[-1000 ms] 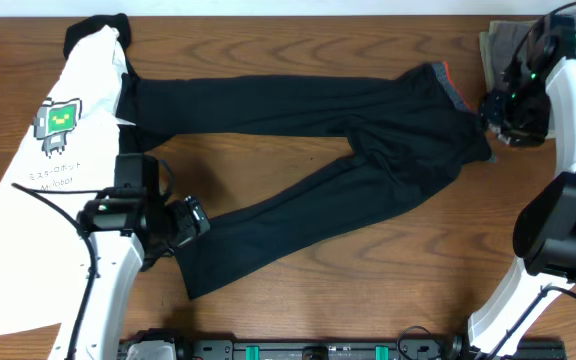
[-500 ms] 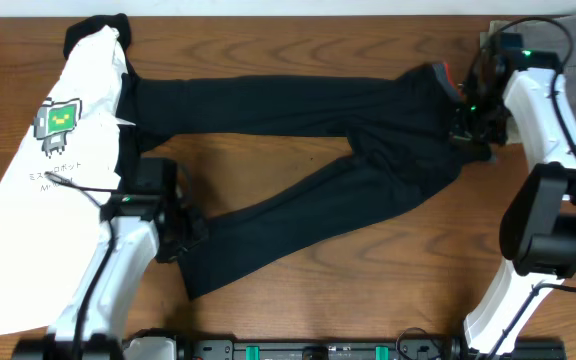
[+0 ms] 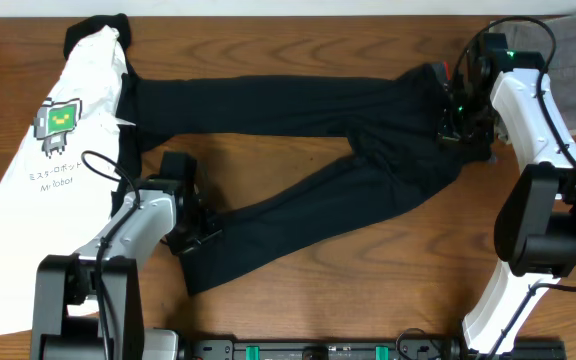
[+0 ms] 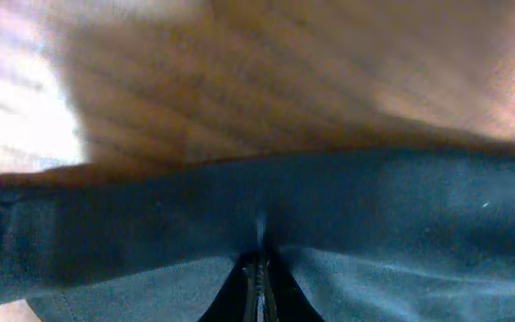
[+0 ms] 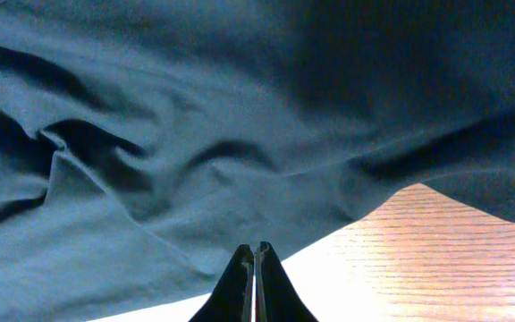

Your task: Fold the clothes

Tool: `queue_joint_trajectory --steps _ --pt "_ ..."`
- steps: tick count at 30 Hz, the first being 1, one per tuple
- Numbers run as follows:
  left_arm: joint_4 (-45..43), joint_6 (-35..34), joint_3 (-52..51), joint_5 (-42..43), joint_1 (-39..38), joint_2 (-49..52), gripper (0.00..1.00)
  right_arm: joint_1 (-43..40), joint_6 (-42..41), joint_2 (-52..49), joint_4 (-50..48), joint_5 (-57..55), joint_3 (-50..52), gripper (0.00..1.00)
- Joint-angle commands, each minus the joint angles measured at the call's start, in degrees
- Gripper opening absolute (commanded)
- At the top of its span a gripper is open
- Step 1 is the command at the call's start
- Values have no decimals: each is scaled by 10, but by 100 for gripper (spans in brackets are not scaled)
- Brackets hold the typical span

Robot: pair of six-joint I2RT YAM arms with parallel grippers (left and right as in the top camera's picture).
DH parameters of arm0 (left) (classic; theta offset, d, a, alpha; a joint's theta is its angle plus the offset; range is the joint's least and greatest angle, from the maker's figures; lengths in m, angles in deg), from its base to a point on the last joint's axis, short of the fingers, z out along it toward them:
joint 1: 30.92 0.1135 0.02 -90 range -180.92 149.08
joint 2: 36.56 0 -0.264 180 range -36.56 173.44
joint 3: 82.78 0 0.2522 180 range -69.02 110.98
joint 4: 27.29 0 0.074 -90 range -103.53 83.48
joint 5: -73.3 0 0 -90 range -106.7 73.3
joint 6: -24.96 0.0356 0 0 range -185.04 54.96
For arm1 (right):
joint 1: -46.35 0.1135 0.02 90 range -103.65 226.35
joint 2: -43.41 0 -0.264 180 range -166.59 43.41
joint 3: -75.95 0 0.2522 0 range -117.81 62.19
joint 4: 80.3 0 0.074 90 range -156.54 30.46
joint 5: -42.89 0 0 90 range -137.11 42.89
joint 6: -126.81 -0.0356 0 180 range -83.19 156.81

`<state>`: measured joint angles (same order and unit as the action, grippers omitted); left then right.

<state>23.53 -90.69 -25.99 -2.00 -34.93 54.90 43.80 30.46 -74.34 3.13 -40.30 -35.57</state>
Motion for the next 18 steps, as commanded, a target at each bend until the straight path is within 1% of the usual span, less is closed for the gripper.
queue_joint_trajectory --steps 1,5,11,14,18 --pt "-49 10 -17 -64 31 57 6 3 -2 0 0 3 3 3" --pt "-105 31 -17 -61 97 71 6 3 -2 0 -4 2 3 4" --pt "-167 67 -3 -62 170 73 6 2 -3 0 -23 3 3 12" --pt "-185 82 16 -62 189 73 6 -1 -3 0 -33 3 3 15" --pt "-197 100 45 -62 191 73 6 -13 -3 0 -29 3 3 16"
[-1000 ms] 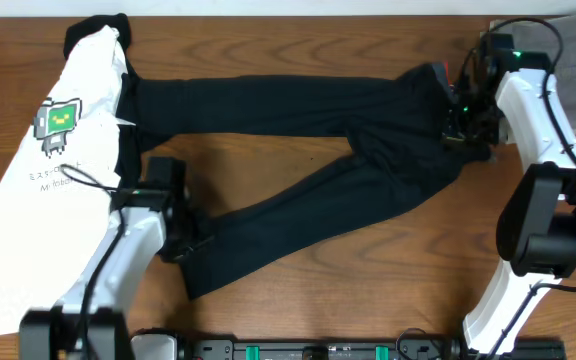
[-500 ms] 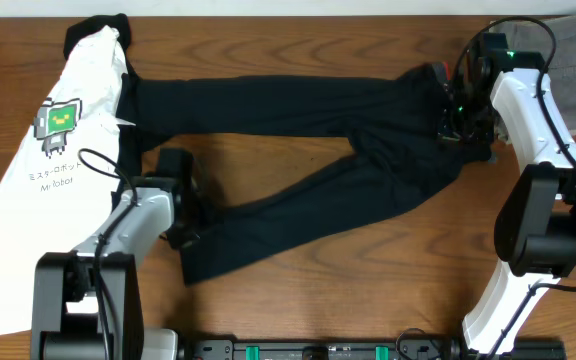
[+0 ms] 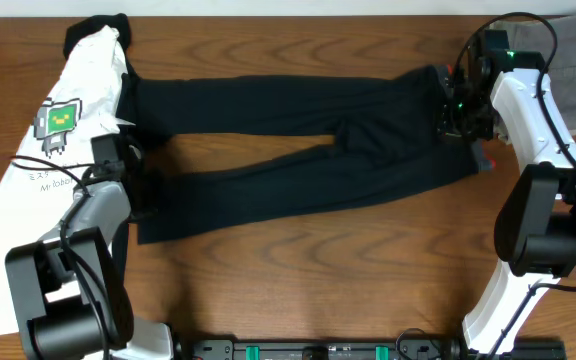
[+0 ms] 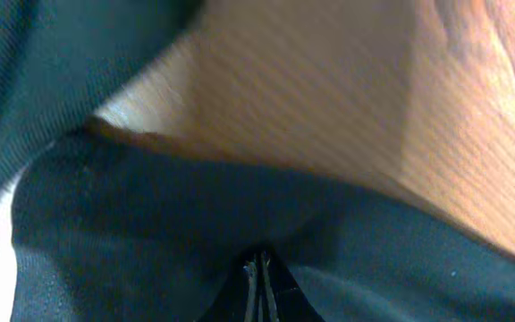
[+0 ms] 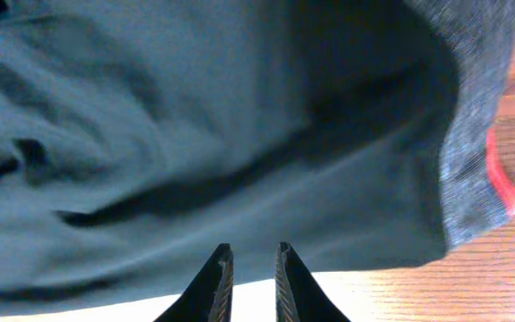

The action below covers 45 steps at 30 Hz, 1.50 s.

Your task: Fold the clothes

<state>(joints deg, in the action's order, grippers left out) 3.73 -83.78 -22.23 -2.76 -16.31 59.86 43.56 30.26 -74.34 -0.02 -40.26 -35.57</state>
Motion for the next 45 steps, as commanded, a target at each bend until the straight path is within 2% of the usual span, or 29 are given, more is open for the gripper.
queue_joint_trajectory --steps 1,7,13,17,20,24,25,26,27,31,35,37,41,45 --pt "2 33 14 -54 4 23 6 -16 -4 0 5 3 3 16" --pt "11 44 57 -55 5 23 6 -77 -11 0 43 5 3 20" --pt "14 52 85 -61 13 23 6 -121 30 0 50 31 6 22" --pt "55 52 87 -55 39 23 6 -129 38 0 35 42 6 24" --pt "97 52 87 -54 51 23 8 -130 55 0 -3 78 6 30" --pt "139 52 87 -45 52 23 49 -127 77 0 -104 128 6 37" --pt "143 52 87 -30 52 23 53 -125 77 0 -130 131 6 33" --pt "143 52 87 -7 52 23 55 -123 77 0 -157 131 6 22" --pt "142 52 87 14 52 23 58 -119 77 -2 -189 131 6 1" --pt "120 52 88 109 52 23 61 -95 77 -14 -294 119 6 1" --pt "100 54 88 162 50 18 62 -69 79 -43 -362 114 6 1" --pt "90 99 88 190 45 10 67 -56 82 -66 -386 112 6 1" --pt "81 153 88 195 22 -16 78 -39 88 -111 -417 112 6 1" --pt "54 162 88 192 -2 -43 83 -36 88 -148 -442 112 6 1"
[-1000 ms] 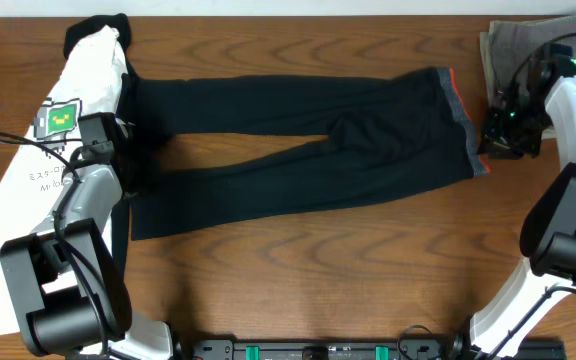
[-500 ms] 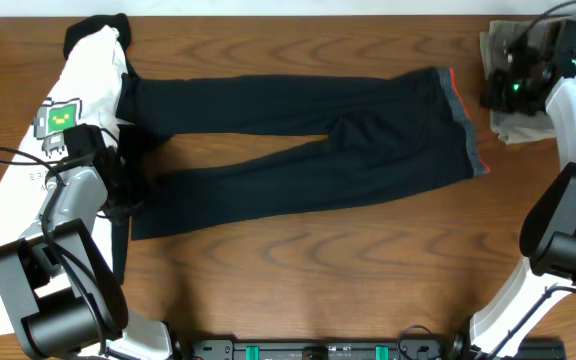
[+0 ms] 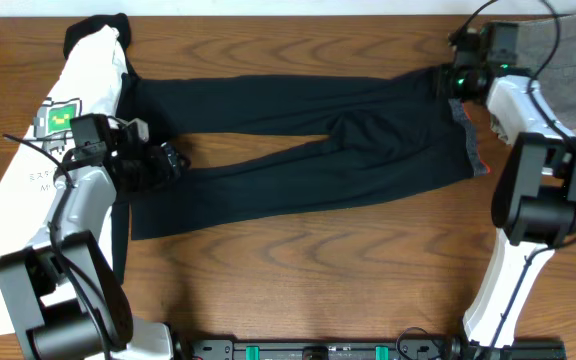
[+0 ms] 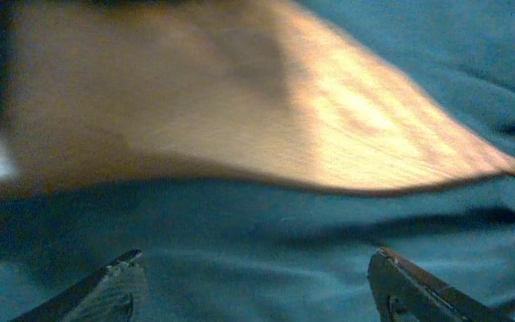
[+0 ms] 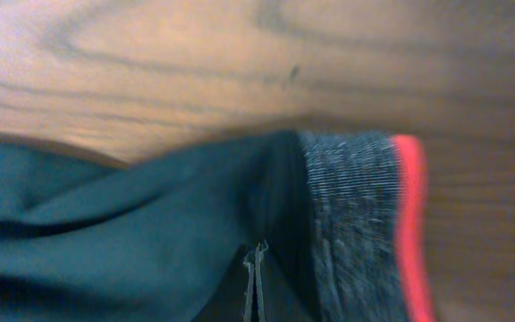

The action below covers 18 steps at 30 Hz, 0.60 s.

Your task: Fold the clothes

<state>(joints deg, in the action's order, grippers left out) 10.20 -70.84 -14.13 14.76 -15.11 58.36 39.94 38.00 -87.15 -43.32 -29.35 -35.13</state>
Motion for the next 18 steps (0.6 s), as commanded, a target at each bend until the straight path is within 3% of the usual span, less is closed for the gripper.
queue_joint_trajectory --steps 1,7,13,18 --pt "-20 33 7 15 -20 -35 83 0 11 -27 -15 2 2 1" --pt "-69 34 7 9 -63 -46 87 -1 9 -65 -33 -46 2 1" --pt "-74 37 7 -86 -112 -46 94 -15 -14 -69 -14 -136 1 1" --pt "-81 37 7 -127 -129 -46 98 -42 -47 -69 15 -148 0 1"
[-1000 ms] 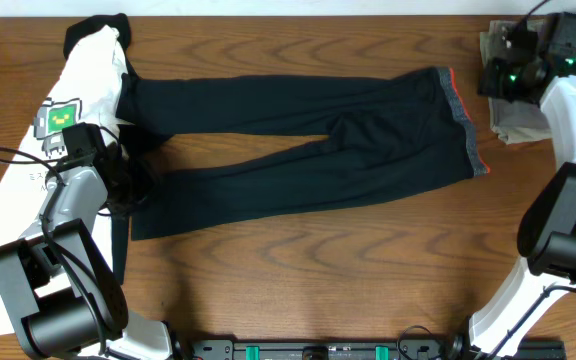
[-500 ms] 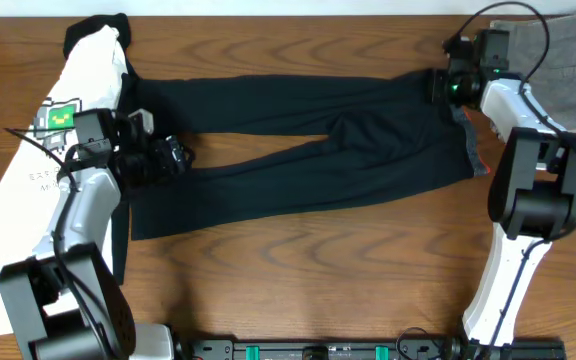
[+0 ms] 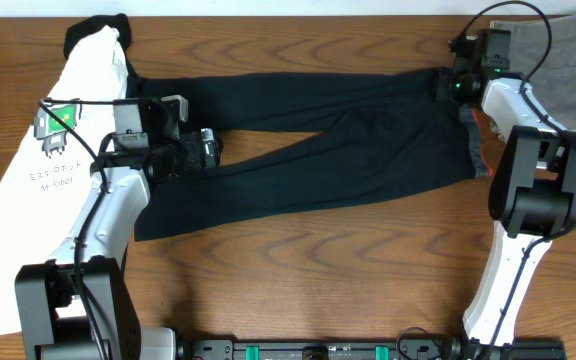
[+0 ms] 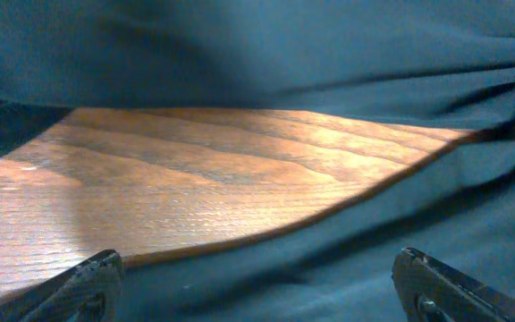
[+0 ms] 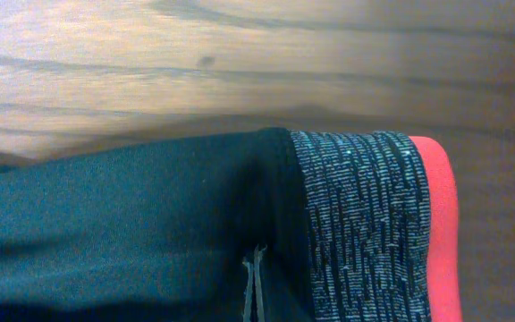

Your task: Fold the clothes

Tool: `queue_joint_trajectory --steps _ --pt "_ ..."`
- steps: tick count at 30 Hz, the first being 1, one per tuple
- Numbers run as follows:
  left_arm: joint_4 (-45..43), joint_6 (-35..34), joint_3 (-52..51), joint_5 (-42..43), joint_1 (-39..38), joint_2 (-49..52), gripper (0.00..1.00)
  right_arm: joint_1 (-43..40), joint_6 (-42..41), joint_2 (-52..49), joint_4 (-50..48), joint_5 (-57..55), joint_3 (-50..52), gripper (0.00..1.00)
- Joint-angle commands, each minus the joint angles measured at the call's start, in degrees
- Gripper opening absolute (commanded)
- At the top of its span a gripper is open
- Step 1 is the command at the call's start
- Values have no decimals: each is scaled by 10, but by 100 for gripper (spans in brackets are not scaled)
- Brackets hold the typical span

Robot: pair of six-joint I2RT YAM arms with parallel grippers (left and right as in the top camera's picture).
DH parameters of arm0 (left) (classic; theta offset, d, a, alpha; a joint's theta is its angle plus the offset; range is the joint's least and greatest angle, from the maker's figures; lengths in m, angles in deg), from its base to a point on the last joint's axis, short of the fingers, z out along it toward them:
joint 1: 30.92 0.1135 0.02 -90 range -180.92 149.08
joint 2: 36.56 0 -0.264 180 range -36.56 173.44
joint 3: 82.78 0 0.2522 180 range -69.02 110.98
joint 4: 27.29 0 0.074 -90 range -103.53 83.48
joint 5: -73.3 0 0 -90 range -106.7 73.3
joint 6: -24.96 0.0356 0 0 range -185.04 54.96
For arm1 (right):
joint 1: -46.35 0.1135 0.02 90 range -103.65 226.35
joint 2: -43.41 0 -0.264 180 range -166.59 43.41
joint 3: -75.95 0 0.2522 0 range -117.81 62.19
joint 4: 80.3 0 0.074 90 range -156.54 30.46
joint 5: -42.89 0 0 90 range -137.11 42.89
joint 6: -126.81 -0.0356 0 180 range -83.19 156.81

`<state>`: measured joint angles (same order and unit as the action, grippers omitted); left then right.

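Observation:
Black pants (image 3: 348,140) lie flat across the table, legs pointing left and the grey, red-edged waistband (image 3: 476,140) at the right. My left gripper (image 3: 203,148) hovers wide open over the near leg by the wedge of bare wood between the legs; in the left wrist view the left gripper (image 4: 262,300) has only dark cloth between its fingers (image 4: 88,284). My right gripper (image 3: 458,85) sits at the waistband's far corner. In the right wrist view the right gripper (image 5: 256,273) is shut on the black fabric beside the waistband (image 5: 356,224).
A white T-shirt (image 3: 48,190) with a robot print lies along the left side, its edge touching the pant cuffs. A grey garment (image 3: 568,60) lies at the far right corner. Bare wooden table (image 3: 318,270) runs along the front.
My left gripper, still open, has moved right along the near leg, away from the cuffs. The right gripper stays shut at the waistband's far corner. The pants lie as before.
First my left gripper was shut on the near leg's cuff, with that leg splayed toward the front, and my right shut at the waist. Then the leg lay nearly parallel to the far one, right fingers slightly apart. Later left was open, right shut on the waistband corner.

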<state>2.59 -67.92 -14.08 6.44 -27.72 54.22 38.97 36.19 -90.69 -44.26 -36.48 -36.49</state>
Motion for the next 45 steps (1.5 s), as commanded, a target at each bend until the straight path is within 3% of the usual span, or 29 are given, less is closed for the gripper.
queue_joint_trajectory --steps 1,7,14,16,20,27,37,45 --pt "-9 7 6 -44 -3 -5 99 -37 -33 -34 28 -73 13 1" --pt "-31 7 6 -60 -3 -5 98 -47 -52 -34 76 -92 -12 1" --pt "-58 24 6 -64 -3 -5 98 -43 -25 -34 181 -79 -116 4" --pt "-66 24 11 -64 -3 -5 98 -40 -3 -34 219 -54 -154 12" --pt "-25 24 68 -68 -3 2 98 -30 21 -34 319 -18 -252 41" --pt "174 35 315 -129 -4 99 98 0 66 -34 494 14 -425 62" --pt "280 40 634 -141 -4 333 98 25 80 -42 491 12 -460 63" --pt "255 40 702 -226 -4 466 98 24 87 -42 512 -2 -460 63"
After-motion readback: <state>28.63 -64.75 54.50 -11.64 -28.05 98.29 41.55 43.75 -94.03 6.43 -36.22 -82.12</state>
